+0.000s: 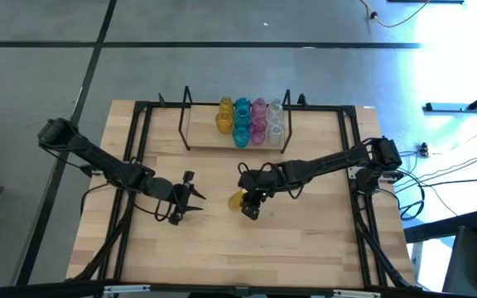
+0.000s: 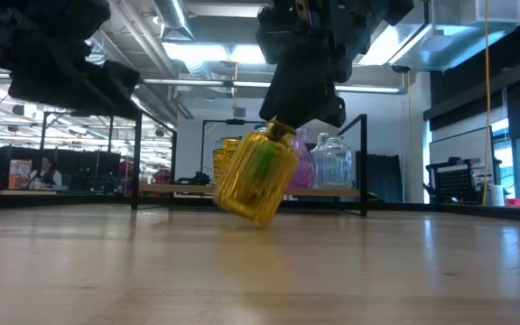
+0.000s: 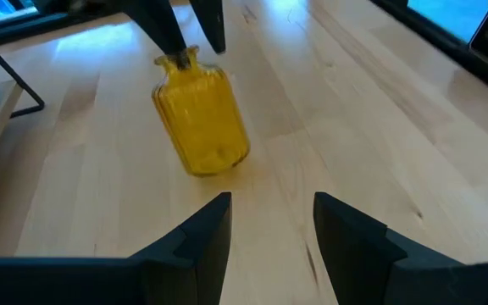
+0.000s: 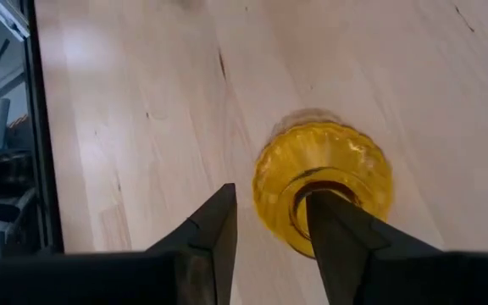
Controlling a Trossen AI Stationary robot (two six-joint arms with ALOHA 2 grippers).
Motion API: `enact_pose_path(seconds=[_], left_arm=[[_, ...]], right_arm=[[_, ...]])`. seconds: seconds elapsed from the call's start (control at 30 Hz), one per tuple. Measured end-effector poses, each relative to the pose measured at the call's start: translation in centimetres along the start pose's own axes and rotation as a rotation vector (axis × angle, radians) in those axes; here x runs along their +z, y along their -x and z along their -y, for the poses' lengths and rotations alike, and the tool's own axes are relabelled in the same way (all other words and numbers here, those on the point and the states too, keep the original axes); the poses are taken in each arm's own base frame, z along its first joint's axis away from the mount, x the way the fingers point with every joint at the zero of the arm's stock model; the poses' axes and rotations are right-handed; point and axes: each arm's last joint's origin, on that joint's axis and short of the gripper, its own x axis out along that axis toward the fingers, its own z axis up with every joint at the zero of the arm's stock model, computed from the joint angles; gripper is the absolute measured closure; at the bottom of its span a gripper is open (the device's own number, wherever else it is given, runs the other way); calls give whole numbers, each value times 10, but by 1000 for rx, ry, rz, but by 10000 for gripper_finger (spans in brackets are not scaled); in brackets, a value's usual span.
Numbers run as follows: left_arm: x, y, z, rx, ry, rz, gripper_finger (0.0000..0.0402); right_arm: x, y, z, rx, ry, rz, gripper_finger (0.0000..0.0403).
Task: Sort vases onto shelf
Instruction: Put the yellow vase on the shelf aligned with the other yellow vases
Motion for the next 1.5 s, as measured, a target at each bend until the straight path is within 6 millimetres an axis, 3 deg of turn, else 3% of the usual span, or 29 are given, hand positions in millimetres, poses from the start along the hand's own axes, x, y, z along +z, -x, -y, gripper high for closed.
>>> enact_pose_path(seconds=[0.77,0.93,1.1,1.23,1.5], left_arm=[[-3,-9,2,4,-27,-5,240],[-2,-9,2,4,-25,4,240],[-1,-9,2,12,-43,12,240],[3,-13,0,25,-26,60,240],[9,-32,-8,69,26,201,240]], right_arm=[[5,2,5,57,26,-16,276],[7,28,-4,163,75,-24,276],[3,57,-12,79,116,42,276],[-9,65,-22,-7,167,42,276],[-58,63,-52,-356,346,60,276]])
